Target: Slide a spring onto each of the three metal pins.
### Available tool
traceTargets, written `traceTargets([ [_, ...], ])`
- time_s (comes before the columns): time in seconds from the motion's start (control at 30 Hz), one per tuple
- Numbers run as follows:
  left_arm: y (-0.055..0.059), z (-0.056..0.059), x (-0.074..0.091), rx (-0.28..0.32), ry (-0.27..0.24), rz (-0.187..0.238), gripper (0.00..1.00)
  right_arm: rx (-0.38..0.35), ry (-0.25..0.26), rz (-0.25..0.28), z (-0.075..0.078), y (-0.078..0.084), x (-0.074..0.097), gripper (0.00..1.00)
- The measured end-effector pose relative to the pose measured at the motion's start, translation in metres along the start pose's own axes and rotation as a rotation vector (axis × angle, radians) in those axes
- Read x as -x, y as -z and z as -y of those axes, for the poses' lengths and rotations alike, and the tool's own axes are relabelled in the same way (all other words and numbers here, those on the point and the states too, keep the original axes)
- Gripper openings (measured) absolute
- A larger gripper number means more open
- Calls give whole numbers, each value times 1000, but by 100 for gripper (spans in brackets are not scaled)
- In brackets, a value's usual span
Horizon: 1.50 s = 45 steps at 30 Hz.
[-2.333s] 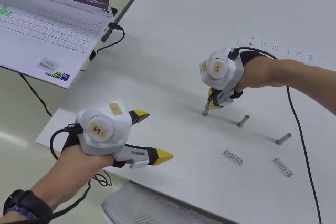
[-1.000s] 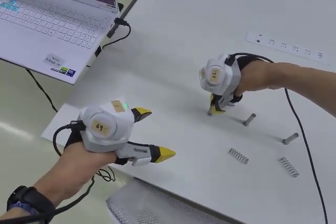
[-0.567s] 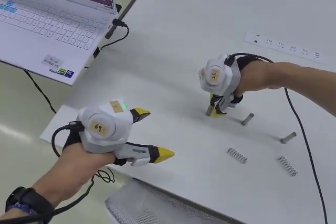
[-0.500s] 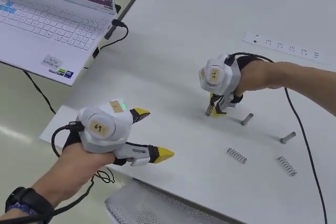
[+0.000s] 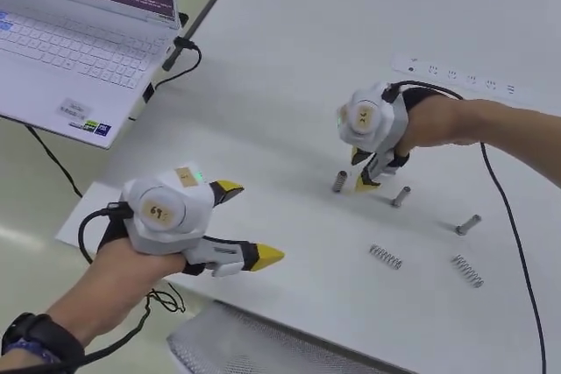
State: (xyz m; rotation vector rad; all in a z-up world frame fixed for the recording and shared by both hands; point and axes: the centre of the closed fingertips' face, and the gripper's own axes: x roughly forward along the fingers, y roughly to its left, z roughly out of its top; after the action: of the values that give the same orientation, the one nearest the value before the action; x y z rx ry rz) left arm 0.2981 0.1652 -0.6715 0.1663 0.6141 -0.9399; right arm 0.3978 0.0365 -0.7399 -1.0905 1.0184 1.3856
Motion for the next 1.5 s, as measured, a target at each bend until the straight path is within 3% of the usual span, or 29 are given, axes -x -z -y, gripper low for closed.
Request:
traceTargets([
  [0.7,-9,3,-2,-20,10,4,65,-265,110,227,-4,7,30,30],
  [1.1,-13,4,-6,-28,17,3,65,-443,192,407,4,14,48,33],
  [1.5,-15,5,-9,-35,26,1,66,-535,254,493,9,27,62,37],
])
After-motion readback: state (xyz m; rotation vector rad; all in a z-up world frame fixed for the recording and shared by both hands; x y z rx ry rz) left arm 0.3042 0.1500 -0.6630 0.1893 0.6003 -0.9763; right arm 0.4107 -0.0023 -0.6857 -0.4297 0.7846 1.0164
